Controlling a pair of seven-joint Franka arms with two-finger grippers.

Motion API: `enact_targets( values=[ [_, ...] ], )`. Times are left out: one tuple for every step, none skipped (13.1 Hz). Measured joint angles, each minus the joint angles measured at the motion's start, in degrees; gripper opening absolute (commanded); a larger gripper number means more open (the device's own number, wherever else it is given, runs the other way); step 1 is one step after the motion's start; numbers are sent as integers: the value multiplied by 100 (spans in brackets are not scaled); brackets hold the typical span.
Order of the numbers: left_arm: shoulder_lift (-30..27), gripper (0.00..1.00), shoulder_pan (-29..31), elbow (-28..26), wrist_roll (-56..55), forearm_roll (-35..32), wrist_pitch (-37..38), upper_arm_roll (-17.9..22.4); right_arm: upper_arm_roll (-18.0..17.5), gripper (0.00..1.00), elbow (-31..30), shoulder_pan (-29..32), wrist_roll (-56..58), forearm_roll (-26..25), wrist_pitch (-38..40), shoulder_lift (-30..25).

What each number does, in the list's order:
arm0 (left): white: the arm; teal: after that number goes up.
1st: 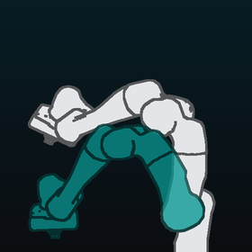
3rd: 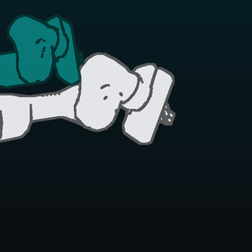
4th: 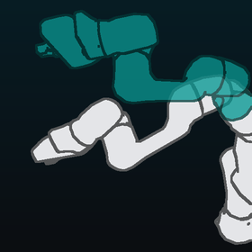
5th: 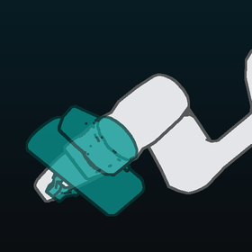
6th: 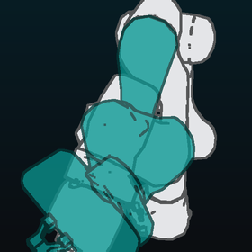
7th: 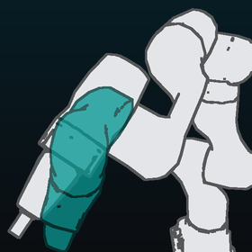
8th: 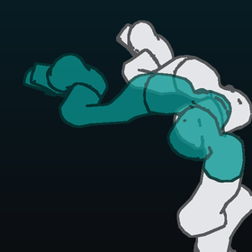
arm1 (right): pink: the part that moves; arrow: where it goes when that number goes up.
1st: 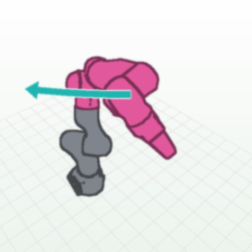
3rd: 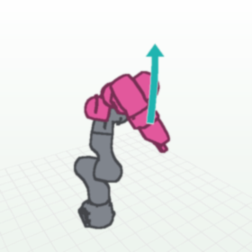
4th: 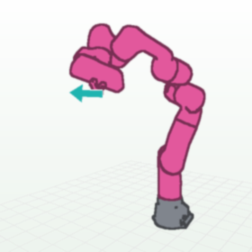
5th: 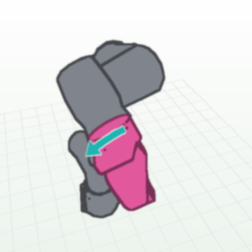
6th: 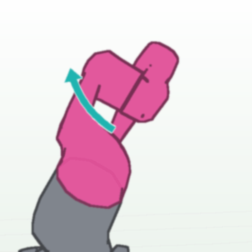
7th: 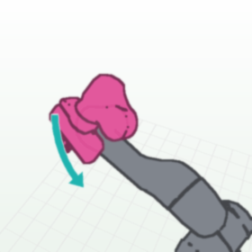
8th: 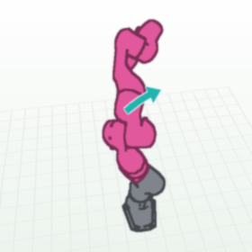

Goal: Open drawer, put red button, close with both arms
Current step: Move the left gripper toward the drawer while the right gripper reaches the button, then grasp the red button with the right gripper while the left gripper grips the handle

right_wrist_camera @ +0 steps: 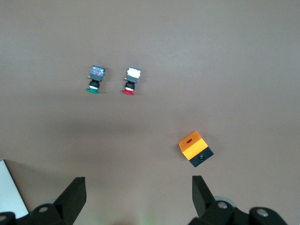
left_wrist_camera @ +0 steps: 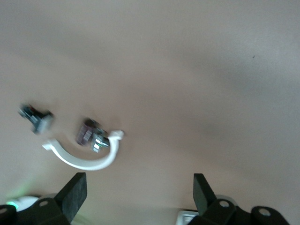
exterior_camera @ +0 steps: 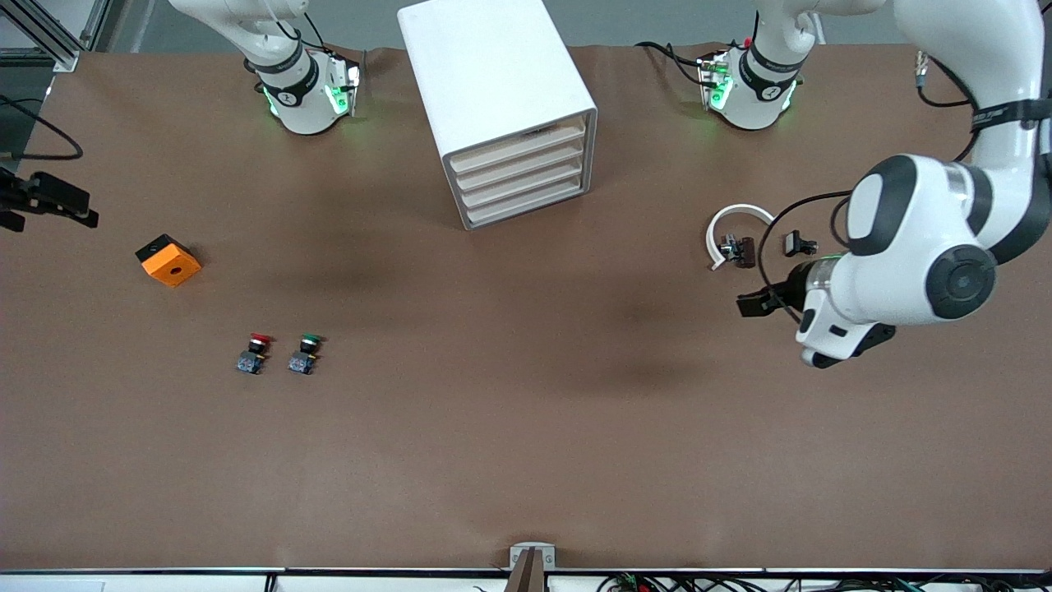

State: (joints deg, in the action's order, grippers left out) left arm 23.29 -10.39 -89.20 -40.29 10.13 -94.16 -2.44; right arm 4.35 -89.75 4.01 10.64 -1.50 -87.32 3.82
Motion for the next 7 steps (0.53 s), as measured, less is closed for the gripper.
enact_targets(
  values=[
    [99, 100, -71, 2, -602, 98, -16, -3, 1, 100, 5, 86, 34, 2, -54, 169],
    [182, 100, -119, 1, -1170, 141, -9, -18, 2, 100, 17, 159, 82, 2, -114, 297],
    [248, 100, -152, 1, -1604, 157, 47, -39, 3, 100, 26, 223, 104, 0, -191, 383],
    [308, 100, -180, -1, -1932, 165, 213, -62, 6, 100, 29, 302, 115, 0, -329, 451],
    [374, 100, -219, -7, -2213, 174, 432, -104, 6, 100, 30, 393, 144, 0, -452, 515],
    [452, 100, -280, -20, -2502, 176, 611, -150, 9, 100, 31, 477, 172, 0, -502, 571],
    [534, 100, -351, -40, -2810, 194, 754, -211, 10, 100, 29, 533, 175, 0, -507, 614]
  ],
)
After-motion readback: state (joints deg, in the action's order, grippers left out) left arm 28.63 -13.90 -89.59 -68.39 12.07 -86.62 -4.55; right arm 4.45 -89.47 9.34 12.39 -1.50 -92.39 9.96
